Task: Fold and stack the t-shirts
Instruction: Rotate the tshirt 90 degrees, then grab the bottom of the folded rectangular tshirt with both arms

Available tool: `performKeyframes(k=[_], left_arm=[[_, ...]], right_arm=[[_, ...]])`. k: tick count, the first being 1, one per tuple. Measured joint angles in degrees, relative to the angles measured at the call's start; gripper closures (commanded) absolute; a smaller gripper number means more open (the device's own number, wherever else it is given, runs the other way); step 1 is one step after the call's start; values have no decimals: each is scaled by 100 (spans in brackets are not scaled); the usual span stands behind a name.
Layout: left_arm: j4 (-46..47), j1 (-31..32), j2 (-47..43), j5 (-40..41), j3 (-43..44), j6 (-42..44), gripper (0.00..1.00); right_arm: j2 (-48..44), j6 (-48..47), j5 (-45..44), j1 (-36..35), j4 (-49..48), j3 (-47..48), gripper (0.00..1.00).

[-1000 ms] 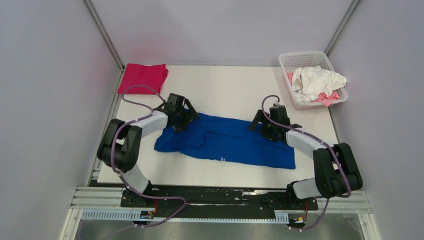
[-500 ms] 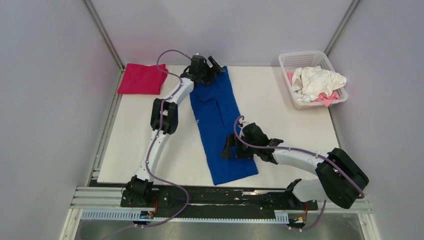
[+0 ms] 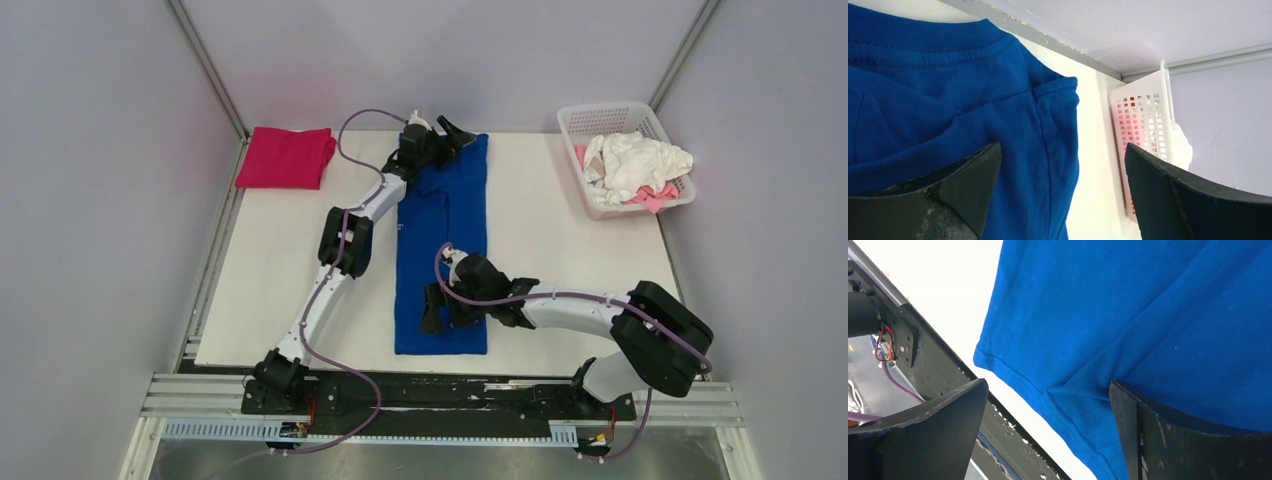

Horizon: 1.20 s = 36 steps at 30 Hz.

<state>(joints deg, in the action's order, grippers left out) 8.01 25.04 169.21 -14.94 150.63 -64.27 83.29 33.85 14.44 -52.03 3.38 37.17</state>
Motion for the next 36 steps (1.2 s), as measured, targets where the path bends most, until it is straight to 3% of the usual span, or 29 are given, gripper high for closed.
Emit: performKeyframes(k=[5,8,13,18,24,31,36], left_arm=[[-101,2,-83,-87,-92,160,0],[-610,11,-433,-94,-400,407,0],[-2041,57,-1843,44,-1611,1161,0],[-3117,260,-4277,754,-3606,2024,0],[-3274,750,-7272,1427,-6771,2308,1],[-4028,1904,-8723,1818,-9715,2138,12],[-4452,2535,-9597,1637,-10649,1899,21]], right_arm=[[-98,9,-315,-20,70,11,0],[-516,11,-599,-24,278,11,0],[-1344,33,-1204,-24,844,208,2],[-1648,321,-1681,-24,1626,380,10],[-1714,619,-1482,-55,2328,136,29],[-1504,737,-1303,-337,2732,26,43],[-1215,833,-1456,-407,2782,26,46]])
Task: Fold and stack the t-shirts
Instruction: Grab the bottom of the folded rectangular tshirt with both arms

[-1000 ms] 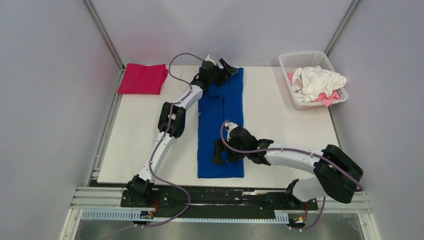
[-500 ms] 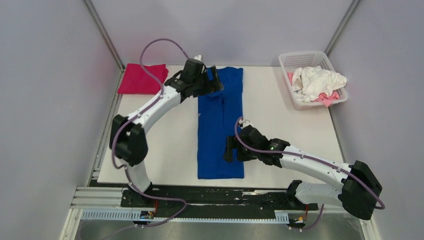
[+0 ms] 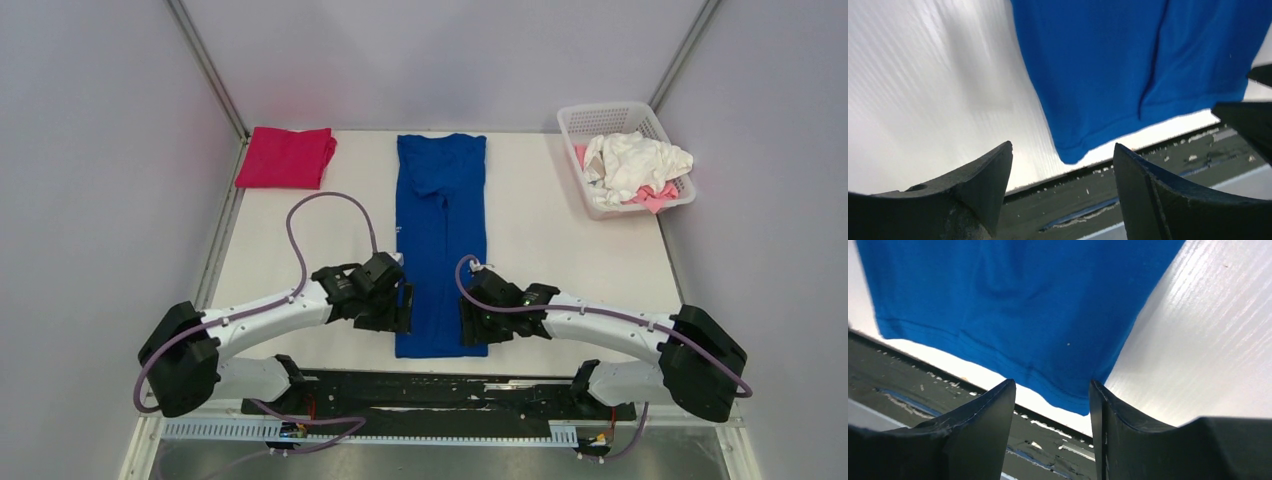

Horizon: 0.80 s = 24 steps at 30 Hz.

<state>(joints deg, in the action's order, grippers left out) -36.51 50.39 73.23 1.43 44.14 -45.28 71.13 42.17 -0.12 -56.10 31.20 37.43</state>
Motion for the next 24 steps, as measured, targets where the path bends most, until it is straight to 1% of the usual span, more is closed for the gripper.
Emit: performKeyframes(k=[2,4,6,8,10,12,13,14,15,16,18,20,24], left_arm=[[96,173,-240,-199,-232,-142,23],[221,295,-256,-345,-391,-273,24],[374,417,-160,-461,-535,-396,27],[520,492,-26,-544,-632,-496,31],[645,520,122,-588,-658,-562,36],[780,549,289,-595,-658,-614,44],[831,557,374,-592,-656,-654,51],[850,564,426,-610,-640,-691,54],[874,586,470,-597,-623,-710,62],[896,610,522,-590,-608,-739,67],[896,658,627,-553,-562,-782,89],[879,695,706,-492,-522,-850,100],[767,741,717,-332,-470,-973,100]], right_arm=[[138,22,-50,-15,39,0,46],[249,52,-79,-33,103,0,48],[326,92,-111,-48,127,0,49],[382,129,-164,-50,129,0,53],[426,140,-212,-55,136,0,59],[459,155,-269,-68,140,0,63],[466,170,-291,-76,142,0,66],[468,175,-297,-81,144,0,69],[468,190,-306,-85,142,0,71],[468,212,-310,-87,142,0,73],[468,258,-330,-90,142,0,81],[468,319,-358,-90,157,0,83],[468,437,-455,-90,267,0,93]])
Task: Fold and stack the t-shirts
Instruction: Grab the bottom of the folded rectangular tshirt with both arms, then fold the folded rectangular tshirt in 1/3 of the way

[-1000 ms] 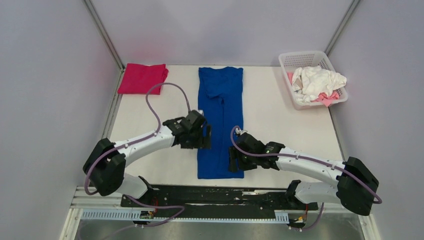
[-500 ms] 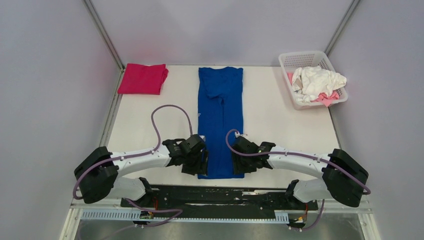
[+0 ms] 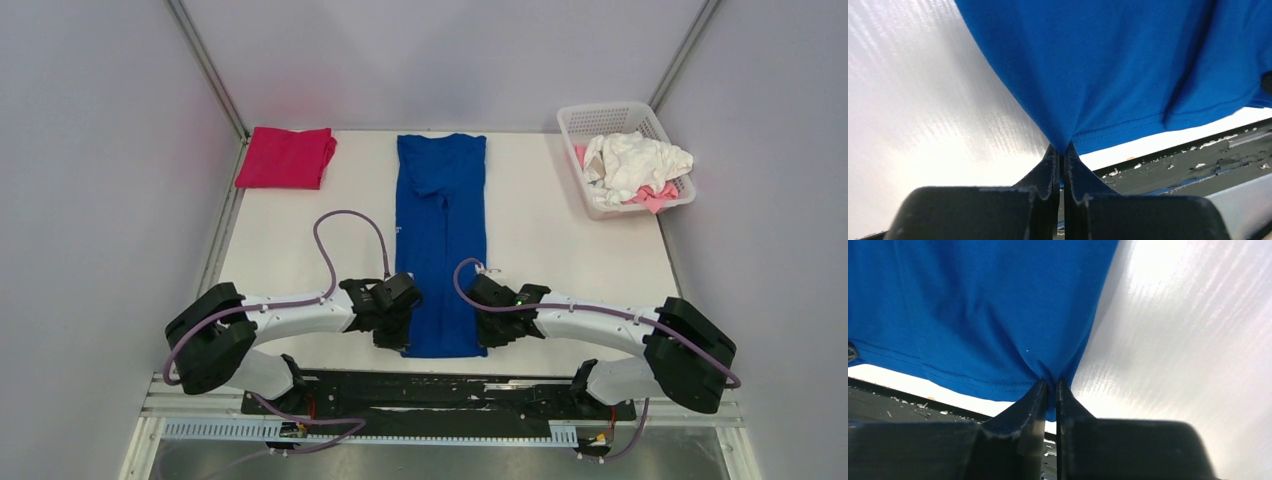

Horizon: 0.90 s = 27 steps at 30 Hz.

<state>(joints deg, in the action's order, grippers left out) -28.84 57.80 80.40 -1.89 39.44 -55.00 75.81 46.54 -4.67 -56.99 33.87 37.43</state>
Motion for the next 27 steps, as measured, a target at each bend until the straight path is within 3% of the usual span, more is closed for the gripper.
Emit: performKeyframes(k=[6,17,27], left_arm=[[-243,7,-181,243,-72,-142,100],[-450,63,-857,59,-345,-192,100],[-428,59,-1799,-55,-319,13,100]], right_arm=[[-212,232,-149,-11,389,-52,100],[-966,417,481,-55,354,-573,100],[-1679,332,743,-72,227,-492,100]])
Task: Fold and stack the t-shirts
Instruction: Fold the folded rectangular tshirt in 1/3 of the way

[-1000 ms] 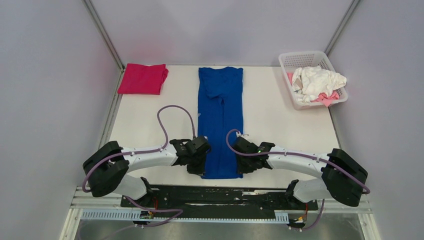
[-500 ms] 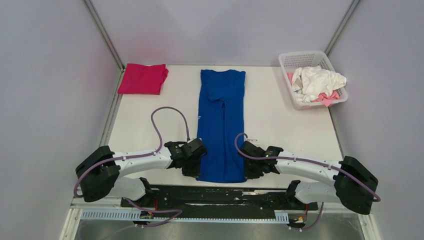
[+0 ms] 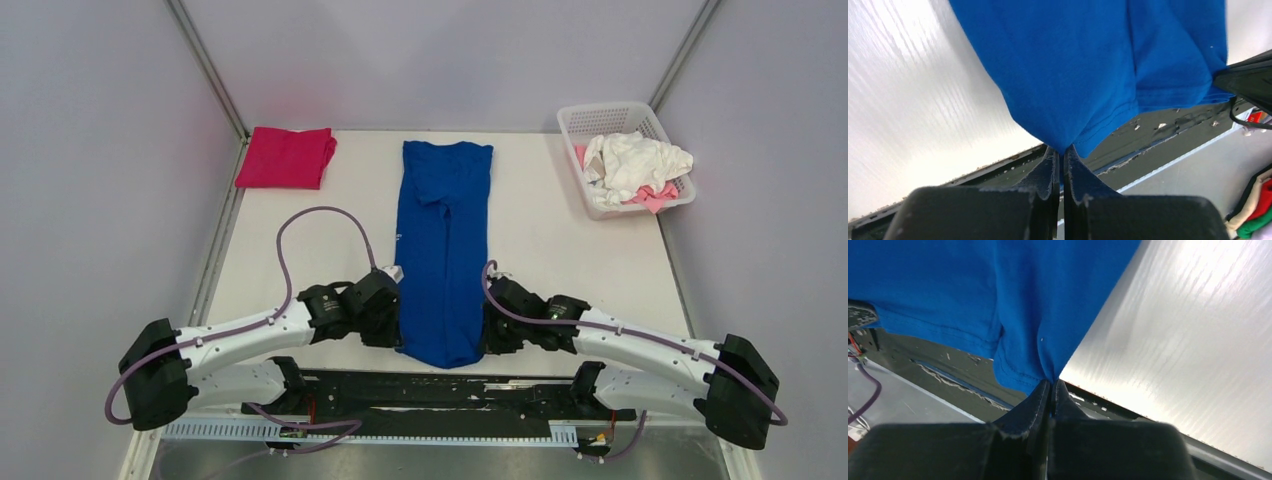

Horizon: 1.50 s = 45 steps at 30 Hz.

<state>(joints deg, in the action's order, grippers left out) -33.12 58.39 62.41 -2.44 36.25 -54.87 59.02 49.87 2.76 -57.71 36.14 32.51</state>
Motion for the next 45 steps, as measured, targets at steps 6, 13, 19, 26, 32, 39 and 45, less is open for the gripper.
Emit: performKeyframes(k=[6,13,19,26,32,39,45], left_arm=[[310,-664,446,66,560,393,100],[710,-1639,1823,243,1714,826,100],[927,-2409,2798,254,2583,1051,100],[1156,-3005,4033,-101,3558,1239,100],[1209,-3292,4658,-308,4218,1394,93],[1239,-3493,5254,-483,4804,1585,7],[1259,-3683,5333,-516,5012,1622,0]], right_arm=[[256,-203,-417,389,-74,529,100],[1137,-723,-734,1539,-479,1333,100],[2009,-1248,-776,2430,-929,2122,100],[3261,-1740,-487,3165,-1414,3008,100],[4068,-1987,-214,3534,-1574,3672,99],[4872,-2146,85,3812,-1703,4382,38],[4988,-2253,260,4017,-1731,4529,0]])
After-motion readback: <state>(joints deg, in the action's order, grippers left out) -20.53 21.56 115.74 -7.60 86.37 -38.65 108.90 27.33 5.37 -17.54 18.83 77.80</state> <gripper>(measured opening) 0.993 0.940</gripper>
